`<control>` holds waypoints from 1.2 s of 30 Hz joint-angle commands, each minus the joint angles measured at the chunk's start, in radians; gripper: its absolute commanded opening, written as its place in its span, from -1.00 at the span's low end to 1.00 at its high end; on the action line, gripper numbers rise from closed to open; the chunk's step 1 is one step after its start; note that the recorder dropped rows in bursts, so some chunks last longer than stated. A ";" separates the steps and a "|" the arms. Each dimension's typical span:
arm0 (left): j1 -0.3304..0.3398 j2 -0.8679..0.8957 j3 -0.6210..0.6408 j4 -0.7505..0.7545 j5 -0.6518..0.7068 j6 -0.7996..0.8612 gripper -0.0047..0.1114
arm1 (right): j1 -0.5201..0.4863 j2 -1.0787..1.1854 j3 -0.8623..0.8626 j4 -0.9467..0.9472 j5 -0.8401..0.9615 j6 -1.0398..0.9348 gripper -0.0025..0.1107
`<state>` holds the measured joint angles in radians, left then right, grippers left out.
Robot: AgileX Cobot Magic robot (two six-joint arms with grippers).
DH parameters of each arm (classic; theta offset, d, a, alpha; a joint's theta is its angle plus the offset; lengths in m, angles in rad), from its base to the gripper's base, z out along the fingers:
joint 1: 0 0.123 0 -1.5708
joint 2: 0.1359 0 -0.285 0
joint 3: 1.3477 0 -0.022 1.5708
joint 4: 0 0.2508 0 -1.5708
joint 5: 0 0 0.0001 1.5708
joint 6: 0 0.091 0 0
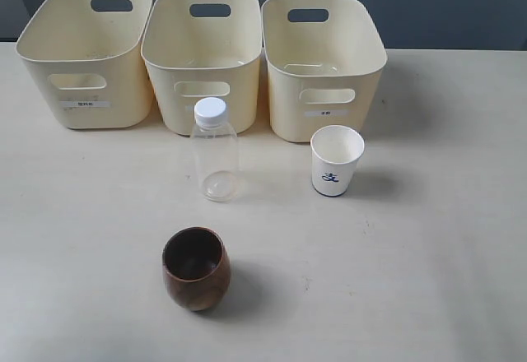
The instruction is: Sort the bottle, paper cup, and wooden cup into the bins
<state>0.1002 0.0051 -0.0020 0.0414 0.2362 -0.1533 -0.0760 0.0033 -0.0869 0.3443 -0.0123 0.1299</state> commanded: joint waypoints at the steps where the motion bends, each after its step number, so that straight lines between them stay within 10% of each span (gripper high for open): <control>1: -0.003 -0.005 0.002 0.001 -0.005 -0.001 -0.92 | -0.004 0.044 -0.103 -0.036 0.020 -0.007 -0.41; 14: -0.003 -0.005 0.002 0.001 -0.005 -0.001 -0.92 | 0.010 0.552 -0.572 -0.187 0.255 -0.308 -0.41; 23: -0.003 -0.005 0.002 0.001 -0.005 -0.001 -0.92 | 0.278 1.100 -0.884 0.085 0.601 -0.922 -0.41; 36: -0.003 -0.005 0.002 0.001 -0.005 -0.001 -0.92 | 0.466 1.548 -1.022 0.051 0.595 -0.994 -0.13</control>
<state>0.1002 0.0051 -0.0020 0.0414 0.2362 -0.1533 0.3667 1.4912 -1.0885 0.4111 0.5900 -0.8552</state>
